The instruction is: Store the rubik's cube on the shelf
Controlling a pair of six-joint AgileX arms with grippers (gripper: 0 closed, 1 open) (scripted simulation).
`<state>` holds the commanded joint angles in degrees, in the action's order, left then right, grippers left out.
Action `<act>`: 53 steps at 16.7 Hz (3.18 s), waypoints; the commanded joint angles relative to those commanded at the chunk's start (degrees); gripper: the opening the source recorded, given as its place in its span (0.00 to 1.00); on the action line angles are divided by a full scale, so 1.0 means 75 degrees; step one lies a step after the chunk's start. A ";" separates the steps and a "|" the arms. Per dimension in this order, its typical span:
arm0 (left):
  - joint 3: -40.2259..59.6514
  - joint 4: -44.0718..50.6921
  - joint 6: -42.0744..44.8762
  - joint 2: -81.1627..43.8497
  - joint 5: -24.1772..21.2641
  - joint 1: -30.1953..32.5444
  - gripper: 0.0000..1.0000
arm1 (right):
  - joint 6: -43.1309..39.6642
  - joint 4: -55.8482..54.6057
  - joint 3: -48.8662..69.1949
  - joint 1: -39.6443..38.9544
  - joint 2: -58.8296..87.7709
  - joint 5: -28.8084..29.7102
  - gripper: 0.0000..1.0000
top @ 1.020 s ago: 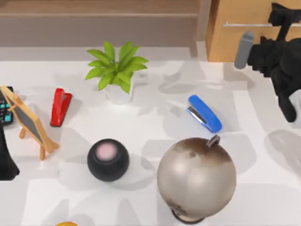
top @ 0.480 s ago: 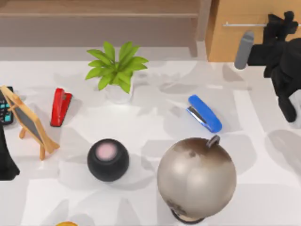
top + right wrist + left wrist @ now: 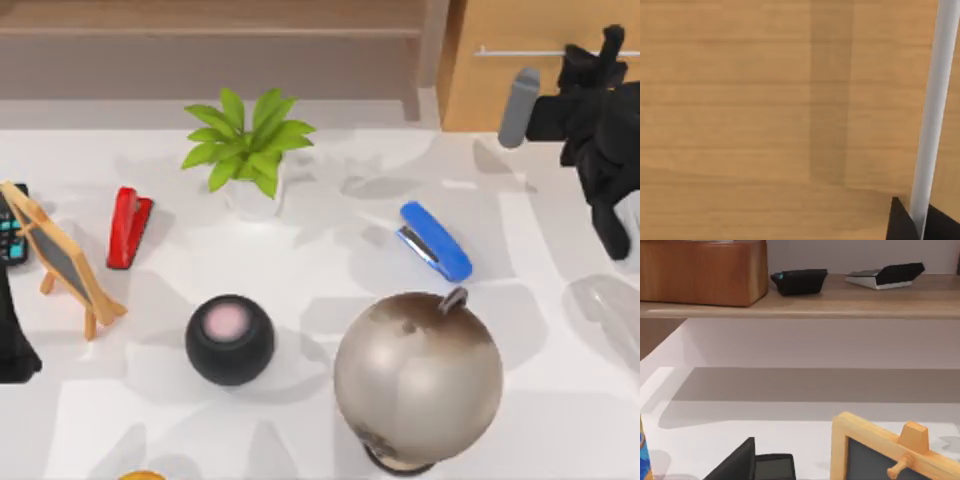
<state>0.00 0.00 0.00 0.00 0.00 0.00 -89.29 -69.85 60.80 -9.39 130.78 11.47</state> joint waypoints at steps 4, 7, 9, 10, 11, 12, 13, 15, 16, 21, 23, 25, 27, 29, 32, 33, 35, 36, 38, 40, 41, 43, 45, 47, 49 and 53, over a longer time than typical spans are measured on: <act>0.0000 0.0000 0.0000 0.0000 0.0000 0.0000 1.00 | 0.0023 0.0024 -0.0010 -0.0021 0.0008 0.0004 0.00; 0.0000 0.0000 0.0000 0.0000 0.0000 0.0000 1.00 | 0.0048 -0.0239 -0.0281 -0.0089 -0.0226 0.0052 0.00; 0.0000 0.0000 0.0000 0.0000 0.0000 0.0000 1.00 | 0.0043 -0.0507 -0.0835 -0.0139 -0.0435 0.0111 0.00; 0.0000 0.0000 0.0000 0.0000 0.0000 0.0000 1.00 | 0.0040 -0.0616 -0.1218 -0.0161 -0.0517 0.0141 0.00; 0.0000 0.0000 0.0000 0.0000 0.0000 0.0000 1.00 | 0.0036 -0.0762 -0.1571 -0.0184 -0.0615 0.0171 0.00; 0.0000 0.0000 0.0000 0.0000 0.0000 0.0000 1.00 | 0.0035 -0.0938 -0.1847 -0.0206 -0.0719 0.0201 0.00; 0.0000 0.0000 0.0000 0.0000 0.0000 0.0000 1.00 | 0.0032 -0.1094 -0.2046 -0.0235 -0.0832 0.0233 0.00; 0.0000 0.0000 0.0000 0.0000 0.0000 0.0000 1.00 | 0.0035 -0.1209 -0.2200 -0.0294 -0.0943 0.0265 0.00; 0.0000 0.0000 0.0000 0.0000 0.0000 0.0000 1.00 | 0.0035 -0.1209 -0.2200 -0.0294 -0.0943 0.0265 0.00; 0.0000 0.0000 0.0000 0.0000 0.0000 0.0000 1.00 | 0.0079 -0.1410 -0.2473 -0.0296 -0.1066 0.0334 0.00; 0.0000 0.0000 0.0000 0.0000 0.0000 0.0000 1.00 | 0.0108 -0.1723 -0.3065 -0.0379 -0.1274 0.0442 0.00; 0.0000 0.0000 0.0000 0.0000 0.0000 0.0000 1.00 | 0.0098 -0.2095 -0.3737 -0.0507 -0.1500 0.0538 0.00; 0.0000 0.0000 0.0000 0.0000 0.0000 0.0000 1.00 | 0.0064 -0.2367 -0.4115 -0.0603 -0.1654 0.0606 0.00; 0.0000 0.0000 0.0000 0.0000 0.0000 0.0000 1.00 | 0.0049 -0.2421 -0.4186 -0.0622 -0.1684 0.0620 0.00; 0.0000 0.0000 0.0000 0.0000 0.0000 0.0000 1.00 | 0.0049 -0.2427 -0.4172 -0.0600 -0.1677 0.0618 0.00; 0.0000 0.0000 0.0000 0.0000 0.0000 0.0000 1.00 | 0.0056 -0.2526 -0.4264 -0.0659 -0.1728 0.0661 0.00; 0.0000 0.0000 0.0000 0.0000 0.0000 0.0000 1.00 | 0.0049 -0.2876 -0.4593 -0.0772 -0.1837 0.0784 0.00; 0.0000 0.0000 0.0000 0.0000 0.0000 0.0000 1.00 | 0.0047 -0.3027 -0.4838 -0.0822 -0.1892 0.0842 0.00; 0.0000 0.0000 0.0000 0.0000 0.0000 0.0000 1.00 | 0.0037 -0.3292 -0.5481 -0.0919 -0.1986 0.0962 0.00; 0.0000 0.0000 0.0000 0.0000 0.0000 0.0000 1.00 | 0.0035 -0.3646 -0.5903 -0.1035 -0.2096 0.1091 0.00; 0.0000 0.0000 0.0000 0.0000 0.0000 0.0000 1.00 | 0.0047 -0.3738 -0.6007 -0.1109 -0.2157 0.1146 0.00; 0.0000 0.0000 0.0000 0.0000 0.0000 0.0000 1.00 | 0.0058 -0.3764 -0.6040 -0.1139 -0.2174 0.1160 0.00; 0.0000 0.0000 0.0000 0.0000 0.0000 0.0000 1.00 | 0.0058 -0.3764 -0.6040 -0.1139 -0.2174 0.1160 0.00; 0.0000 0.0000 0.0000 0.0000 0.0000 0.0000 1.00 | 0.0058 -0.3764 -0.6040 -0.1139 -0.2174 0.1160 0.15; 0.0000 0.0000 0.0000 0.0000 0.0000 0.0000 1.00 | 0.0058 -0.3764 -0.6040 -0.1139 -0.2174 0.1160 0.30; 0.0000 0.0000 0.0000 0.0000 0.0000 0.0000 1.00 | 0.0058 -0.3764 -0.6040 -0.1139 -0.2174 0.1160 0.60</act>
<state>0.00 0.00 0.00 0.00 0.00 0.00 -88.86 -98.08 15.50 -17.93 114.47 20.17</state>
